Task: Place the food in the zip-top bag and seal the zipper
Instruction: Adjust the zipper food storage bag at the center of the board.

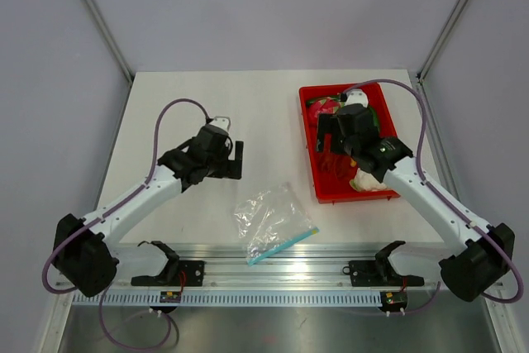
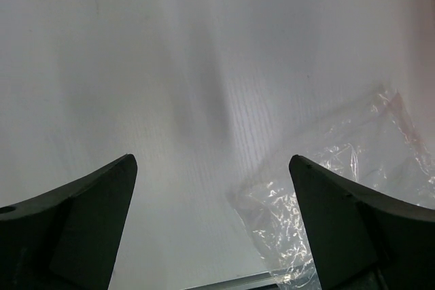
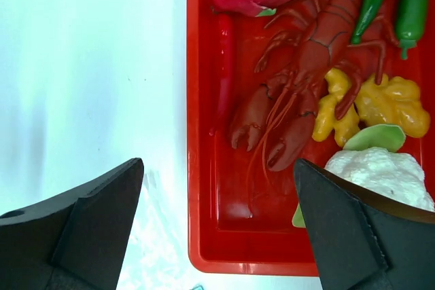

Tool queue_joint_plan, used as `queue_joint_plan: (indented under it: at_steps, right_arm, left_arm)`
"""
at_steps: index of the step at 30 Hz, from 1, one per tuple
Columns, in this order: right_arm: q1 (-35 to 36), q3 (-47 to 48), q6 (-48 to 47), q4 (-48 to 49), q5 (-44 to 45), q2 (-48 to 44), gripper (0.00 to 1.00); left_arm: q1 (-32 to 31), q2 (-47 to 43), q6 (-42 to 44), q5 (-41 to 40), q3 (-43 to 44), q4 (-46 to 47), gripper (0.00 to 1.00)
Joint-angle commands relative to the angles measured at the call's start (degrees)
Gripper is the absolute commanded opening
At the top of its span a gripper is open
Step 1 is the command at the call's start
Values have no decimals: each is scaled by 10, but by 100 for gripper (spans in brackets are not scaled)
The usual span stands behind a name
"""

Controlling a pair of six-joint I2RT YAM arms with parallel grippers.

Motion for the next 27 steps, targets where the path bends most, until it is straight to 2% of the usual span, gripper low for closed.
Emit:
queue_joint_plan:
  at_steps: [1,3,4,5,15,18,22,23,24,25,27]
  right_arm:
    - [16,29,-10,2,12,36,100]
    - [21,32,-4,-1,12,39,100]
    - [22,29,-3,6,7,32,100]
    - [23,22,-1,11,7,27,99]
    - [23,-8,7,6,33,0,100]
    - [23,-14,8,9,38,-2,99]
    - [23,-11,11,8,37,7,99]
    - [23,-10,14,7,35,8,99]
    - [23,-10,14,7,29,9,99]
    - [23,-9,16,4,26,11,99]
    - [24,-11,17,4,7,12,99]
  left_arm:
    - [-65,10,-76,-18,-30,39,99]
    - [-102,26,-95,-30,-45,61,99]
    - [-105,31,-110,-25,-49,69,99]
    - [-106,37,-115,-12,-55,78,94]
    - [-116,86,-136,34,-110,128,88]
    - [-117,92,-137,55,-133,145,77]
    - [-117,86,-146,82,-144,157,47]
    - [-117,86,-147,85,-138,149,29]
    - [-117,85,-147,85,-133,142,19]
    - [-117,84,-145,84,-126,133,1]
    - [-117,76,-135,77,-102,106,0]
